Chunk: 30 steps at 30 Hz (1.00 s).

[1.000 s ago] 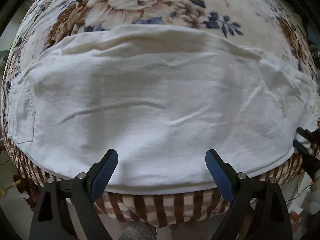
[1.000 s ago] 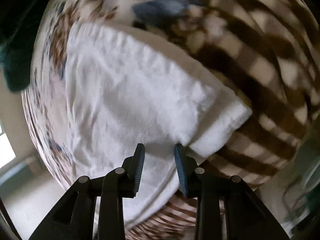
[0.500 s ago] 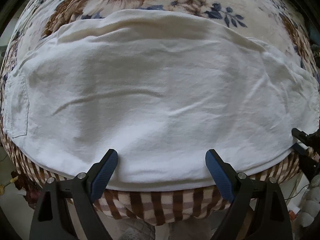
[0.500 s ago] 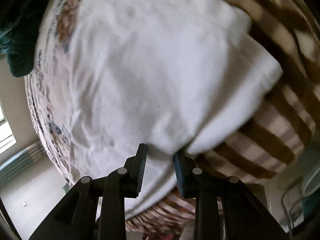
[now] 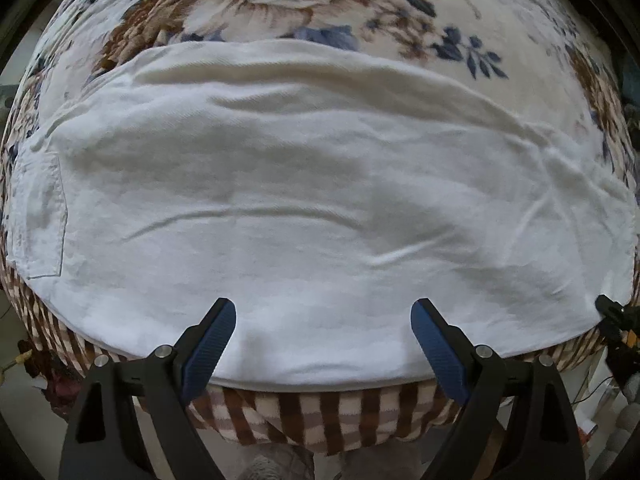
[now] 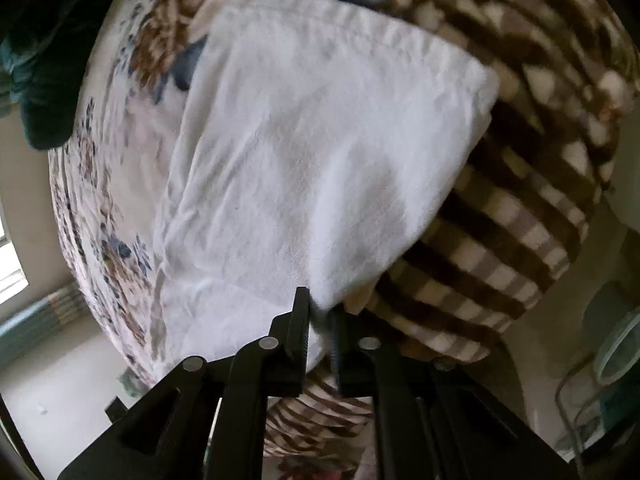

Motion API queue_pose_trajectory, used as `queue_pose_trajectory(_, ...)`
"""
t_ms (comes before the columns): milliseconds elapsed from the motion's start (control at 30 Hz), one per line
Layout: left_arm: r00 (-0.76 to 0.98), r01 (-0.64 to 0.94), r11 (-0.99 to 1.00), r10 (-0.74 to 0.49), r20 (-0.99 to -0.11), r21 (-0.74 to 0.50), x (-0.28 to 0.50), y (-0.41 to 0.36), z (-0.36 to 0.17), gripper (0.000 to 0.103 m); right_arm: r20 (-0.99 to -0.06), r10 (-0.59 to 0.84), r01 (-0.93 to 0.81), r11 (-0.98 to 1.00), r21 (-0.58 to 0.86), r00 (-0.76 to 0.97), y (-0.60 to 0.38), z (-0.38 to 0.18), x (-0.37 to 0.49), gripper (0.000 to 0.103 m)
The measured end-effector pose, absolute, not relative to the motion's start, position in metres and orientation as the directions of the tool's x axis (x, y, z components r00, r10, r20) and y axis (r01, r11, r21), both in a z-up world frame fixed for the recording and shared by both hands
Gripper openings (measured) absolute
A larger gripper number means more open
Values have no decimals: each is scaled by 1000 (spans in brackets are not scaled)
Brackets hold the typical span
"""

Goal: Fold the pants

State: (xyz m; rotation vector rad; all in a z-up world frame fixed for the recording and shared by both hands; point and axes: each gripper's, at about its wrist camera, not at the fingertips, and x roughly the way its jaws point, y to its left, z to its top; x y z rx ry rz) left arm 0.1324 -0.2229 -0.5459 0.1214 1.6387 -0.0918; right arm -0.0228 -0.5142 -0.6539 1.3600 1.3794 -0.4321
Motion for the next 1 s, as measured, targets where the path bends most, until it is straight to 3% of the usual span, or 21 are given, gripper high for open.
queue_pose_trajectory(33,-59,133,991,25,-998,17,135,-220,-544,90,-845,473,865,285,414,249,-514,-656,-20,30)
queue_pose_trajectory(100,-33,124,992,21,-999,17,139,-208,-537,90,-868,439,854,336,397,231,-513,-648,-17,61)
queue_pose_trajectory(133,-20,119,993,24,-1000,22,140,-202,-534,90,-883,417,850,367,379,214,-509,-642,-11,65)
queue_pose_trajectory(300,21,12,1000,16,-1000,16,150,-129,-514,90,-940,325,761,583,284,102,-456,-613,18,66)
queue_pose_trajectory(433,28,-111,994,19,-999,16,155,-43,-505,90,-918,390,664,670,332,66,-378,-615,53,66)
queue_pose_trajectory(600,2,-275,960,58,-998,55,157,86,-500,90,-862,507,612,676,410,16,-261,-627,88,66)
queue_pose_trajectory(767,-3,-401,914,70,-998,65,169,200,-503,89,-778,628,683,574,451,-14,-179,-640,91,66)
queue_pose_trajectory(1000,-13,-442,896,41,-999,43,185,279,-534,89,-790,612,754,540,375,-46,-125,-647,75,66)
